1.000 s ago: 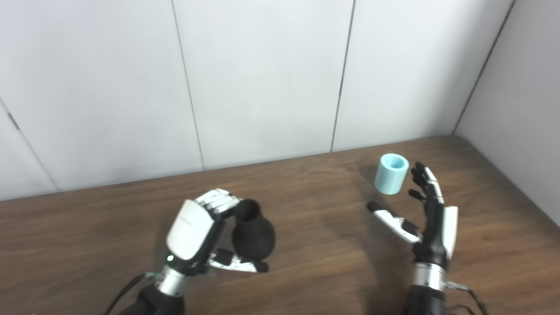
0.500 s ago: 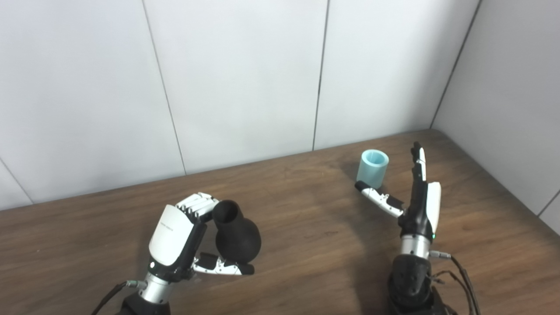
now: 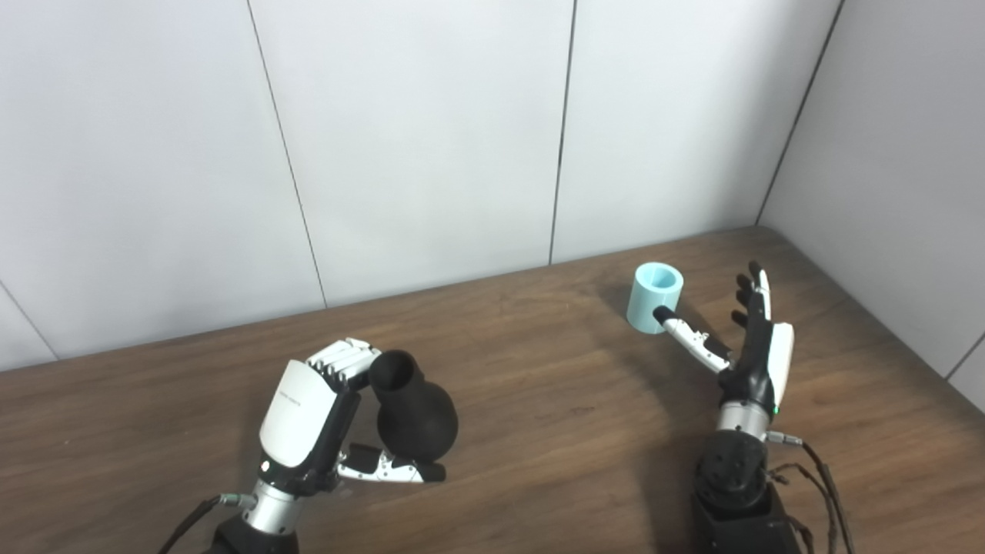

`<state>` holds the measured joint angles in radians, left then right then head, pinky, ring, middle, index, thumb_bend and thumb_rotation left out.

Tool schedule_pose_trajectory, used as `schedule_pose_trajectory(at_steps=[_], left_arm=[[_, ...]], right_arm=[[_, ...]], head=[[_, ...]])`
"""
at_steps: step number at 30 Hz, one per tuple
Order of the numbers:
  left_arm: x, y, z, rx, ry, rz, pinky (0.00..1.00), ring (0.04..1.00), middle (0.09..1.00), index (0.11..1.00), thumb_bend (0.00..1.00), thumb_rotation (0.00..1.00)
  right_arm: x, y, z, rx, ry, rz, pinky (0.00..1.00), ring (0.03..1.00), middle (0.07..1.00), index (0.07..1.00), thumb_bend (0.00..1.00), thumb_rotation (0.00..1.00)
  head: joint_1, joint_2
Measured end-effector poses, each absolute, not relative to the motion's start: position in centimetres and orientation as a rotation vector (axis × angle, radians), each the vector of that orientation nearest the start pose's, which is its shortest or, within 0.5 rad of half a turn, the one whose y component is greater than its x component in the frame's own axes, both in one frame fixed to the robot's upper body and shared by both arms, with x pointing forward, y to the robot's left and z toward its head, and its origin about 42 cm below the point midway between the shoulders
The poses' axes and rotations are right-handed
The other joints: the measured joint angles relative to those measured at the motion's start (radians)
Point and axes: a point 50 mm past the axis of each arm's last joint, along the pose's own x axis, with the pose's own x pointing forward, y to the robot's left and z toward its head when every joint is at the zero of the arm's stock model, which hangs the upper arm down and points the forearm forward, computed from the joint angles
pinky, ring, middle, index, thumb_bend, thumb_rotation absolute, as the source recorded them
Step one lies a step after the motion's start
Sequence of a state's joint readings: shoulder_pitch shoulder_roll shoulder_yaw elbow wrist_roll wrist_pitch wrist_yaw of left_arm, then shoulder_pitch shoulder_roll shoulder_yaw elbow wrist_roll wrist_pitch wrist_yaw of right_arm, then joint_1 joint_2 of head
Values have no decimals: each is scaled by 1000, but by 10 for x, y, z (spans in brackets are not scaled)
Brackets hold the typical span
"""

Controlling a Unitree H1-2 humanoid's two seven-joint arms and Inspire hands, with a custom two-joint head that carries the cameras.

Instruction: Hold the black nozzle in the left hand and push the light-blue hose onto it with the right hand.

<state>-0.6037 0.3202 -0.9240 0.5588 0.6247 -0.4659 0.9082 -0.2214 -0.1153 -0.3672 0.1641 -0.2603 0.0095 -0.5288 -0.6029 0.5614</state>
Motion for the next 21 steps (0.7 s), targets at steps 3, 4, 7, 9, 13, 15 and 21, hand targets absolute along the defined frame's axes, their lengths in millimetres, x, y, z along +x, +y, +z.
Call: schedule_pose_trajectory(at_steps=[3, 4, 7, 9, 13, 15, 21], left_arm=[[386, 134, 127, 797, -936, -316, 593, 468, 467, 492, 505, 0], [386, 134, 127, 798, -936, -316, 592, 468, 467, 492, 505, 0], [386, 135, 127, 799, -937, -319, 601, 471, 463, 495, 504, 0], [386, 134, 127, 800, -938, -322, 605, 469, 464, 495, 504, 0], [386, 134, 128, 798, -940, -324, 609, 468, 467, 492, 505, 0], [386, 134, 127, 799, -940, -325, 607, 466, 467, 493, 505, 0], [386, 135, 127, 799, -939, -325, 609, 473, 463, 493, 504, 0]], right_arm=[[329, -362, 133, -260, -83, -851, 758, 828, 856, 887, 946, 393], [329, -363, 133, -249, -79, -850, 761, 829, 856, 888, 948, 390], [332, -365, 133, -209, -56, -836, 764, 830, 853, 894, 929, 377], [336, -365, 134, -202, -39, -823, 748, 816, 844, 878, 908, 353], [342, -372, 132, -226, -10, -807, 719, 789, 824, 843, 912, 330], [344, -376, 133, -245, -3, -799, 719, 787, 823, 841, 954, 343], [348, -379, 132, -287, 20, -752, 725, 796, 824, 851, 968, 298]], head=[[2, 0], [2, 0], [3, -2], [6, 0], [6, 0], [6, 2], [11, 2]])
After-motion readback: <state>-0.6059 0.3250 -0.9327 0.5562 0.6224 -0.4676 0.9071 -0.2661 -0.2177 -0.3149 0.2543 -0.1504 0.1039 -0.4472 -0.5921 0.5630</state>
